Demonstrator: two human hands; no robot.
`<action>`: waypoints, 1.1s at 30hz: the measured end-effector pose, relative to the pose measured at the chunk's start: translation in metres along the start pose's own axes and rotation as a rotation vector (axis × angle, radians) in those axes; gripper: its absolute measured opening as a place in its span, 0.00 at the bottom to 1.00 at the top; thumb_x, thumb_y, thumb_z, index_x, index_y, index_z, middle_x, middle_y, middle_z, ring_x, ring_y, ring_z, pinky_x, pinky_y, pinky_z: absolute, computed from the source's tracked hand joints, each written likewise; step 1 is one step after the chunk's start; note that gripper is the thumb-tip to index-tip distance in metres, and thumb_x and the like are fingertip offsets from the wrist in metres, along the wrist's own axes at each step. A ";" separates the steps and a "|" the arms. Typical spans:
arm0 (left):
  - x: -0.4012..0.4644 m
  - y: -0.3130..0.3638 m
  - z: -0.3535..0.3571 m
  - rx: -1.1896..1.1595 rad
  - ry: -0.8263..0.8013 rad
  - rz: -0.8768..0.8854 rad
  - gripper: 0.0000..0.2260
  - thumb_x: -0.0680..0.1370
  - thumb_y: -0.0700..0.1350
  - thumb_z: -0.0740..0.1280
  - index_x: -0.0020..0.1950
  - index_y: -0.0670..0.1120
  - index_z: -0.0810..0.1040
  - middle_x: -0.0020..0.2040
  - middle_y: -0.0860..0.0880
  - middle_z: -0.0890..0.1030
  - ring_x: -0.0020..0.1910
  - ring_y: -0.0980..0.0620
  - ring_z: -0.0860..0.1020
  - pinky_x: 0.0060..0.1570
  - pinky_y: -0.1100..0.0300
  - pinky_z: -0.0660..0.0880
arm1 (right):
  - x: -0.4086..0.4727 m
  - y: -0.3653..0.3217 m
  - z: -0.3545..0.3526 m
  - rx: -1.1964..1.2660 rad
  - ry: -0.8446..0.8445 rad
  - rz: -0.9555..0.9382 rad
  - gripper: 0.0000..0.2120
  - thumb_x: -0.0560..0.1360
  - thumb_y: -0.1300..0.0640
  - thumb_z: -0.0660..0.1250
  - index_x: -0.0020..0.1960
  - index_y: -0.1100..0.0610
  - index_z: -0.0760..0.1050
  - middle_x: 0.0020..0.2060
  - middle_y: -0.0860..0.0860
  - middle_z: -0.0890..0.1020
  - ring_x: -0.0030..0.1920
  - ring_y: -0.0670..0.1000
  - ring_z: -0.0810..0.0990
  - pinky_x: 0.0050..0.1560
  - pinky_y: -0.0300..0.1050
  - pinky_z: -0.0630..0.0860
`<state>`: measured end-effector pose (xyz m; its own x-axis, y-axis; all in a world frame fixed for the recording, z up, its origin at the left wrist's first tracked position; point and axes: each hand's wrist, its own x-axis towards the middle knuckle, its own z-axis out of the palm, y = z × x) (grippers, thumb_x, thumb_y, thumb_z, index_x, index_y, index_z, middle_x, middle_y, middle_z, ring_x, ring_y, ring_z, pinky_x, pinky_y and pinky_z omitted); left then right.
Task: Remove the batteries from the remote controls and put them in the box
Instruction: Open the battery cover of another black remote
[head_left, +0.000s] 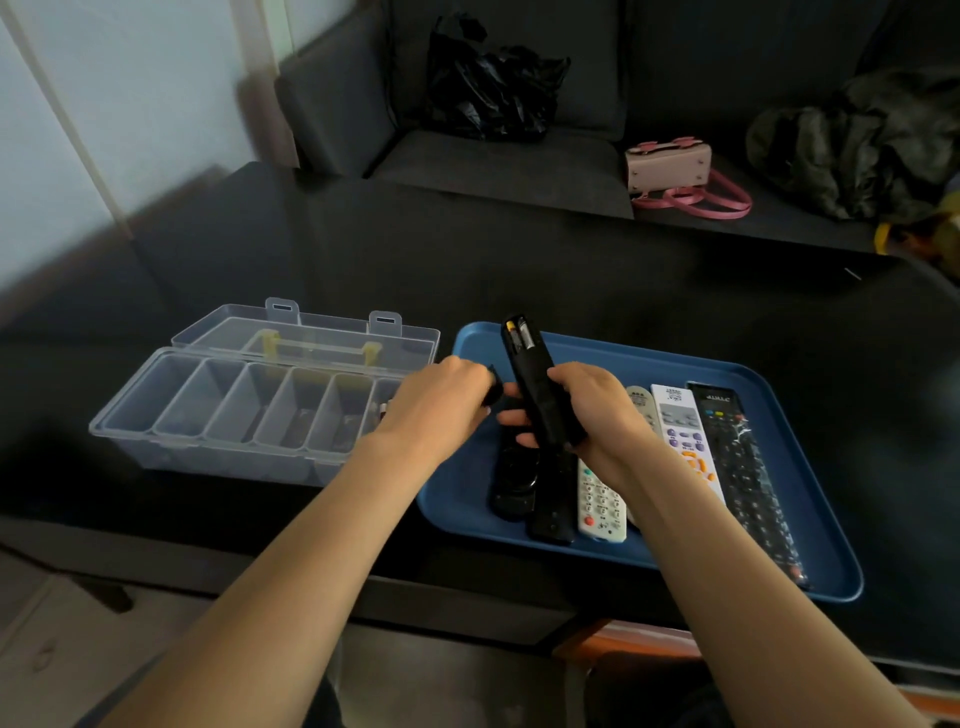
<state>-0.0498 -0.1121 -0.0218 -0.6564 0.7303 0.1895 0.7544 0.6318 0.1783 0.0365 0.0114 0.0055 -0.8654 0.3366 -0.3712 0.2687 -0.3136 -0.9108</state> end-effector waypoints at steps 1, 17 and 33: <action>0.000 0.000 -0.001 0.046 -0.020 0.001 0.06 0.75 0.45 0.66 0.50 0.47 0.78 0.45 0.45 0.80 0.46 0.42 0.79 0.40 0.50 0.76 | 0.000 0.000 0.000 -0.022 0.009 -0.002 0.13 0.81 0.60 0.50 0.56 0.65 0.71 0.46 0.61 0.83 0.34 0.55 0.81 0.32 0.46 0.79; 0.007 -0.002 -0.022 -0.496 0.419 -0.137 0.21 0.75 0.46 0.69 0.66 0.41 0.73 0.60 0.45 0.76 0.59 0.51 0.75 0.54 0.73 0.62 | -0.004 0.007 0.011 -0.198 -0.145 -0.172 0.11 0.81 0.57 0.58 0.62 0.53 0.72 0.42 0.56 0.82 0.30 0.49 0.77 0.27 0.41 0.76; 0.002 -0.008 -0.027 -0.690 0.465 -0.175 0.21 0.68 0.44 0.75 0.58 0.40 0.78 0.53 0.45 0.82 0.53 0.53 0.80 0.53 0.67 0.75 | -0.007 0.007 0.023 -0.259 -0.124 -0.267 0.09 0.81 0.57 0.57 0.57 0.48 0.73 0.38 0.54 0.80 0.27 0.48 0.72 0.24 0.42 0.68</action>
<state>-0.0577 -0.1231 0.0034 -0.8143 0.3606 0.4549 0.5654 0.3154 0.7621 0.0351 -0.0134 0.0057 -0.9594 0.2616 -0.1051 0.1118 0.0108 -0.9937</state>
